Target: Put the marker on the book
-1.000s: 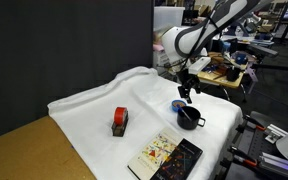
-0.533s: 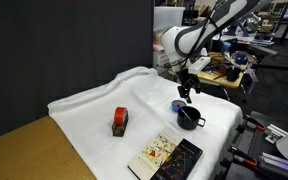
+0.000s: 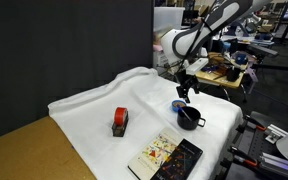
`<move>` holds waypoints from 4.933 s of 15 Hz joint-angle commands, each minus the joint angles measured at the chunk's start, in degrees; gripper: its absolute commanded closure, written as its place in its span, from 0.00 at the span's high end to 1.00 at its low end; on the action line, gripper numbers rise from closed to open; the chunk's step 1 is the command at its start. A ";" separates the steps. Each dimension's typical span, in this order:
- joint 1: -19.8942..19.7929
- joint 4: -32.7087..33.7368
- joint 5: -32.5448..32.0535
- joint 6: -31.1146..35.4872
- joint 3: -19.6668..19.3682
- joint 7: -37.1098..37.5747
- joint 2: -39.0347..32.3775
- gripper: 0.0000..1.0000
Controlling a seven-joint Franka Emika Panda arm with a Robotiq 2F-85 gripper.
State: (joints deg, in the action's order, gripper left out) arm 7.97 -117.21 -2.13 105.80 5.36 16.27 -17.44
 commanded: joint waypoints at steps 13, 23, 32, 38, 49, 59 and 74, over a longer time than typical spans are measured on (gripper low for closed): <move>2.10 6.66 -0.96 -1.05 -1.03 0.94 -10.00 1.00; 2.27 5.97 -1.73 5.22 -1.14 0.82 -8.71 1.00; 2.17 7.04 -1.68 11.84 -1.56 0.92 -9.68 1.00; 2.17 7.02 -1.68 12.07 -1.60 0.92 -9.70 1.00; 1.95 7.60 -1.44 11.67 -2.16 1.58 -10.10 1.00; 2.42 8.27 -1.98 10.48 -3.29 1.86 -13.19 1.00; 2.68 9.34 -1.79 9.33 -3.98 3.15 -14.75 1.00</move>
State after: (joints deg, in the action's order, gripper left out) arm 10.23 -109.71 -4.00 117.19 1.87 18.36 -30.99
